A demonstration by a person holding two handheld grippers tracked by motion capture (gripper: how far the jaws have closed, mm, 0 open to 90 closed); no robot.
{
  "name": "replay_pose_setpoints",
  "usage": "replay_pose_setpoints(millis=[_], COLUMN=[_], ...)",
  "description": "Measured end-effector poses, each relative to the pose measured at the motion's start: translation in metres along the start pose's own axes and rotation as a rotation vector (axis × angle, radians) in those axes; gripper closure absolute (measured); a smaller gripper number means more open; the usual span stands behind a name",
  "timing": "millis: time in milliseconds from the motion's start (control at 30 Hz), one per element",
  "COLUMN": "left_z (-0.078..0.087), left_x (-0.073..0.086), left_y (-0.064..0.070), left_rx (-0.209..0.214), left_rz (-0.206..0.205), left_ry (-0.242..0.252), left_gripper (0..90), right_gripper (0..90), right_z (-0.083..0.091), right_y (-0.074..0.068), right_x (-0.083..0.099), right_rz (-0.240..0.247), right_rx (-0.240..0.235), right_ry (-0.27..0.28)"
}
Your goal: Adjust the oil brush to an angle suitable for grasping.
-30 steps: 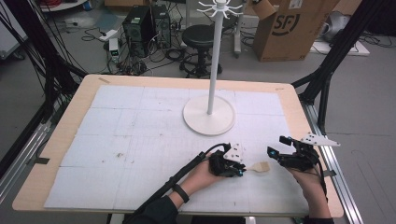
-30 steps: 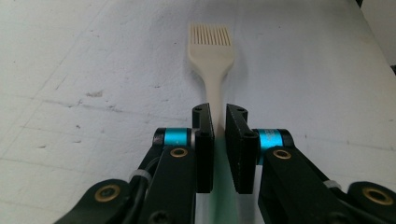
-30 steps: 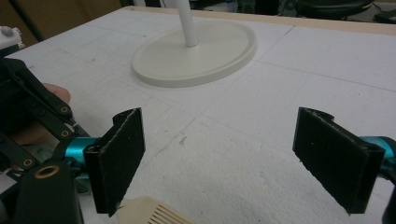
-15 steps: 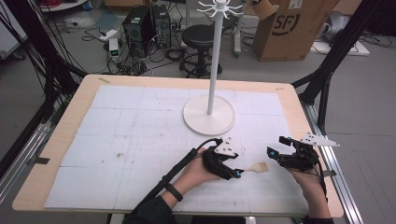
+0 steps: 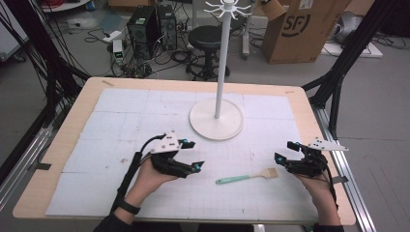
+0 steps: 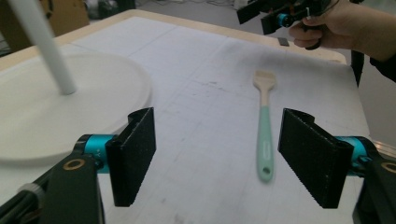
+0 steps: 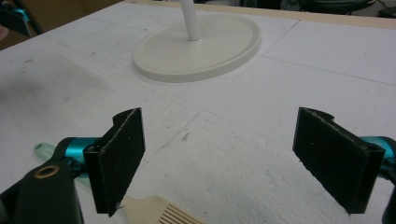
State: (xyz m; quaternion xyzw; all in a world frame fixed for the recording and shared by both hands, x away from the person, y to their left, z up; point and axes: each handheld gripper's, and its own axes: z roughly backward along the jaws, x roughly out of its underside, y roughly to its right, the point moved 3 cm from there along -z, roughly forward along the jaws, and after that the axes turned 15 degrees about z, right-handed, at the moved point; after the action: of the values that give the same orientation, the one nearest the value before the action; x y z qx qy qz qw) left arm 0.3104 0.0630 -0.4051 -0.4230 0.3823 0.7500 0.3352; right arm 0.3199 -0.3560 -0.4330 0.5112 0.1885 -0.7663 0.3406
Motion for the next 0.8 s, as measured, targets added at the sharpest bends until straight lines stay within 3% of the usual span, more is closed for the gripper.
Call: replay_pose_setpoints(millis=[133,233,433,633,733,800], left_z=[0.034,0.059,0.097,0.125,0.133,0.136], left_x=[0.008,0.014,0.03,0.041,0.046,0.049], left_y=[-0.015,-0.027,-0.048,-0.07,-0.078,-0.081], left_rx=[-0.068,-0.07,-0.1,-0.15,-0.17,-0.162], left_rz=[0.005,0.044,0.078,0.128,0.134,0.149], left_ry=[0.024,0.059,0.115,0.16,0.166,0.173], left_gripper=[23.8,21.2,20.2,20.2,21.2,21.4], right_gripper=[16.3,16.3,16.3,16.3,16.3,16.3], right_z=[0.0,-0.001,-0.002,-0.001,-0.001,0.0], right_y=[0.0,0.0,-0.002,-0.002,-0.003,-0.003], right_x=[0.0,0.001,0.001,0.002,0.004,0.004], right_rz=[0.0,-0.003,-0.005,-0.023,-0.023,-0.02], right_rx=[-0.001,0.003,0.003,0.006,0.007,0.007], right_ry=[-0.002,-0.007,-0.008,-0.007,-0.015,-0.018])
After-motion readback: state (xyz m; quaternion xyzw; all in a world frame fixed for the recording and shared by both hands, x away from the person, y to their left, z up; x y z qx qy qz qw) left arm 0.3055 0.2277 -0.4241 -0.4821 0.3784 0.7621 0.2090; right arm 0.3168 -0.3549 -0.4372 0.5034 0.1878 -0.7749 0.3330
